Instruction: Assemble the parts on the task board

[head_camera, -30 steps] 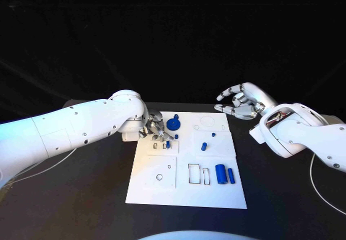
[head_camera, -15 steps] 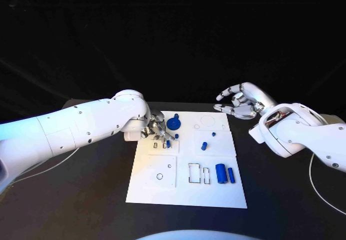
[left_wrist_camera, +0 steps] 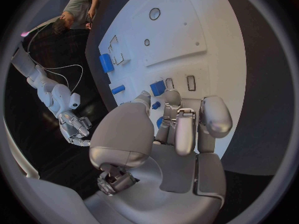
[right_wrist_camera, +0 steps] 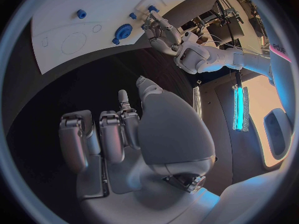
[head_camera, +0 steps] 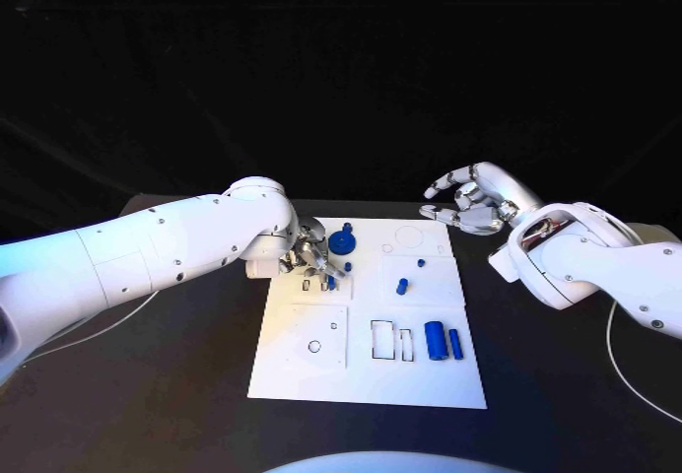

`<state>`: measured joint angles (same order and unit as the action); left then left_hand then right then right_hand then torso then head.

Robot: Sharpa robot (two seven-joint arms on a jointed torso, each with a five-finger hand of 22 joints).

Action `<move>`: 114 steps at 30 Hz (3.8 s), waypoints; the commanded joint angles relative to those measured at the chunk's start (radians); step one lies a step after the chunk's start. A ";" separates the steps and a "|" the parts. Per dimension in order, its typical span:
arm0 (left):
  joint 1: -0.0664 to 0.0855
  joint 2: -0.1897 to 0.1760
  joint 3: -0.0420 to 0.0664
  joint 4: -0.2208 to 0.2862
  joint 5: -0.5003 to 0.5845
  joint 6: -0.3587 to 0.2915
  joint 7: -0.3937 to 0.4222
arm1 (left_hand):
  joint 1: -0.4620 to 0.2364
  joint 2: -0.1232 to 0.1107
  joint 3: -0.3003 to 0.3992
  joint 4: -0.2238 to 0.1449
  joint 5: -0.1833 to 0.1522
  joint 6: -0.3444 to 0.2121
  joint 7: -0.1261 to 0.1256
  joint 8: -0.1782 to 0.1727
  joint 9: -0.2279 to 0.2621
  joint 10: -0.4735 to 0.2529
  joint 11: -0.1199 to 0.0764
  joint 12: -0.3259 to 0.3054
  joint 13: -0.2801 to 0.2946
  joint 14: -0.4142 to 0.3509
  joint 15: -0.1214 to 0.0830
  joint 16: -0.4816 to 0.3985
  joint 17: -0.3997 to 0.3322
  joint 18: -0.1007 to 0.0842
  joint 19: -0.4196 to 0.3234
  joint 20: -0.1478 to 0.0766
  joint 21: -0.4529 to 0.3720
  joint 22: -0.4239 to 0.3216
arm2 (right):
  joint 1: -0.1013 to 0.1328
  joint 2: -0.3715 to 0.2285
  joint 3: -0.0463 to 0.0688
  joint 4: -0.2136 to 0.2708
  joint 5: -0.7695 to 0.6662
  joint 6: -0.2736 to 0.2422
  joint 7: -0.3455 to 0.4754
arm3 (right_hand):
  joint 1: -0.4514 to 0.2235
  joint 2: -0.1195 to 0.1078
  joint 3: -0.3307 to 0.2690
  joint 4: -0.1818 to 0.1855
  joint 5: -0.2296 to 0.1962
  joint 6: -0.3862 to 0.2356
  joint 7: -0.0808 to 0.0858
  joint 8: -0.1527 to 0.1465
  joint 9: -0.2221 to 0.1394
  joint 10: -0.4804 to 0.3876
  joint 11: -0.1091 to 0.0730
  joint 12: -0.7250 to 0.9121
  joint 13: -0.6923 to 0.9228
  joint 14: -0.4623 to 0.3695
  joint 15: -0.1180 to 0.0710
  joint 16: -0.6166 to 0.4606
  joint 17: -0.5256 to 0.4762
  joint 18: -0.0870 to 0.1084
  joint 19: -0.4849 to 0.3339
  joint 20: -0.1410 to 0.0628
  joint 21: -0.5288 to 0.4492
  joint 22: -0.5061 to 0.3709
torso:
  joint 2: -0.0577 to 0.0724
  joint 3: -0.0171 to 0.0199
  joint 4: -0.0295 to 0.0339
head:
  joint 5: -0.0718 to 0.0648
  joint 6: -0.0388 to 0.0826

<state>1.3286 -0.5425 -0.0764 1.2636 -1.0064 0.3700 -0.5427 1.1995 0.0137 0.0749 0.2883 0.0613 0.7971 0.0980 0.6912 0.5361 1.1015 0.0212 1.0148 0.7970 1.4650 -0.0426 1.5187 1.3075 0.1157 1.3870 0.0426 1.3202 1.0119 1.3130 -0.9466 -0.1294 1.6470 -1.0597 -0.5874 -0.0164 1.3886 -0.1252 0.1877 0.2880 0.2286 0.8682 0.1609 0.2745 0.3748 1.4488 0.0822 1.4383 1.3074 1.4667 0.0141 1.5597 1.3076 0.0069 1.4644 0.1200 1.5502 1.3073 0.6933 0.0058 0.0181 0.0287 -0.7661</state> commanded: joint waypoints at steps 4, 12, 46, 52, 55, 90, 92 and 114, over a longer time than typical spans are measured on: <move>-0.001 0.004 0.000 -0.003 0.013 0.025 0.000 | 0.023 -0.002 0.018 0.000 0.000 -0.003 -0.005 0.004 0.002 0.004 -0.003 0.005 0.003 0.082 -0.007 0.006 0.183 -0.017 0.010 -0.002 0.006 0.003 | -0.002 0.003 0.000 -0.002 -0.007 0.016 -0.002 | -0.006 -0.001 0.006 0.000 0.004 -0.003 0.000 0.007 0.000 0.000 -0.004 -0.005 0.138 0.091 -0.008 -0.007 0.211 0.002 0.087 -0.007 -0.006 0.240 | 0.000 0.0005 0.0005 | 0.001 -0.003; -0.001 0.005 0.000 -0.003 0.014 0.027 0.000 | 0.040 -0.005 0.036 0.000 0.000 -0.003 -0.006 0.002 0.002 0.003 -0.004 0.004 0.002 0.082 -0.008 0.006 0.183 -0.018 0.011 -0.002 0.007 0.005 | -0.005 0.005 0.000 -0.004 -0.007 0.017 -0.001 | -0.007 -0.001 0.007 0.000 0.007 -0.003 0.000 0.007 0.000 0.000 -0.004 -0.005 0.138 0.090 -0.008 -0.008 0.209 0.002 0.087 -0.007 -0.007 0.239 | 0.001 0.0004 0.0007 | 0.001 -0.005; -0.001 -0.034 0.002 0.028 0.140 -0.014 0.008 | 0.019 -0.143 0.738 -0.196 0.004 -0.024 -0.023 0.093 0.128 0.049 -0.022 0.023 0.037 0.076 -0.024 -0.013 0.161 -0.023 0.022 -0.018 0.017 0.037 | -0.009 0.009 0.000 -0.007 -0.002 0.019 0.001 | -0.009 -0.004 0.018 -0.002 0.028 -0.005 0.000 0.011 -0.001 -0.001 -0.005 -0.007 0.137 0.090 -0.009 -0.008 0.207 0.003 0.085 -0.008 -0.010 0.237 | -0.001 0.0025 0.0011 | 0.001 -0.008; -0.001 -0.081 0.005 0.082 0.168 -0.099 0.018 | -0.034 -0.164 0.800 -0.235 0.099 -0.017 -0.028 0.121 0.170 0.089 -0.029 0.067 0.088 0.074 -0.030 -0.023 0.144 -0.026 0.029 -0.021 0.028 0.059 | -0.009 0.006 0.000 -0.006 -0.001 0.018 0.002 | -0.009 -0.004 0.018 -0.002 0.030 -0.005 0.000 0.012 -0.001 0.000 -0.005 -0.006 0.137 0.090 -0.009 -0.009 0.206 0.003 0.085 -0.008 -0.010 0.237 | -0.001 0.0030 0.0034 | 0.002 -0.007; -0.001 -0.096 0.005 0.103 0.170 -0.142 0.023 | -0.059 -0.181 0.813 -0.251 0.178 -0.006 -0.034 0.131 0.186 0.109 -0.034 0.085 0.106 0.072 -0.034 -0.028 0.135 -0.029 0.034 -0.023 0.037 0.077 | -0.009 0.005 0.000 -0.007 -0.001 0.017 0.002 | -0.009 -0.004 0.018 -0.002 0.030 -0.005 0.000 0.012 -0.001 0.000 -0.005 -0.006 0.137 0.090 -0.009 -0.009 0.206 0.003 0.085 -0.008 -0.010 0.237 | -0.001 0.0036 0.0044 | 0.003 -0.008; -0.064 -0.121 -0.002 0.172 -0.100 -0.229 0.019 | -0.110 -0.212 0.836 -0.276 0.338 0.041 -0.056 0.152 0.223 0.194 -0.054 0.162 0.193 0.081 -0.051 -0.008 0.159 -0.034 0.040 -0.036 0.055 0.110 | -0.016 0.000 0.000 -0.008 0.002 0.010 0.011 | -0.009 -0.004 0.018 -0.002 0.030 -0.005 0.000 0.012 -0.001 0.000 -0.005 -0.006 0.137 0.090 -0.009 -0.009 0.206 0.003 0.085 -0.008 -0.010 0.237 | 0.001 0.0017 0.0011 | 0.010 -0.014; -0.064 -0.120 -0.002 0.169 -0.104 -0.224 0.018 | -0.111 -0.212 0.836 -0.276 0.339 0.041 -0.056 0.153 0.224 0.192 -0.054 0.160 0.189 0.081 -0.052 -0.008 0.159 -0.034 0.040 -0.036 0.055 0.110 | -0.017 0.000 0.000 -0.008 0.002 0.009 0.011 | -0.009 -0.004 0.018 -0.002 0.030 -0.005 0.000 0.012 -0.001 0.000 -0.005 -0.006 0.137 0.090 -0.009 -0.009 0.206 0.003 0.085 -0.008 -0.010 0.237 | 0.001 0.0020 0.0013 | 0.010 -0.014; -0.068 -0.109 -0.006 0.151 -0.134 -0.232 0.017 | -0.114 -0.209 0.838 -0.274 0.340 0.042 -0.057 0.155 0.226 0.190 -0.055 0.156 0.183 0.080 -0.052 -0.009 0.157 -0.034 0.040 -0.037 0.055 0.110 | -0.018 0.000 0.000 -0.008 0.003 0.009 0.013 | -0.012 -0.006 0.021 -0.001 0.034 -0.006 0.000 0.013 -0.001 -0.001 -0.005 -0.007 0.136 0.090 -0.009 -0.009 0.205 0.003 0.083 -0.009 -0.012 0.236 | 0.001 0.0016 0.0011 | 0.009 -0.018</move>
<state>1.2637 -0.6541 -0.0805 1.4145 -1.1250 0.1308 -0.5260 1.0853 -0.2094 0.7108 0.2092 0.3983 0.8227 0.0514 0.8414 0.7639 1.2869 -0.0320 1.1734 0.9806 1.4651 -0.0857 1.5070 1.3076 0.0997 1.4242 0.0125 1.3704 1.1207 1.2956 -0.9471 -0.1297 1.6390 -1.0546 -0.5817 -0.0124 1.3833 -0.1305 0.2016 0.2854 0.2593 0.8682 0.1609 0.2822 0.3745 1.4488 0.0822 1.4383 1.3074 1.4667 0.0142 1.5557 1.3075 0.0069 1.4644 0.1201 1.5452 1.3078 0.6947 0.0073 0.0190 0.0378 -0.7831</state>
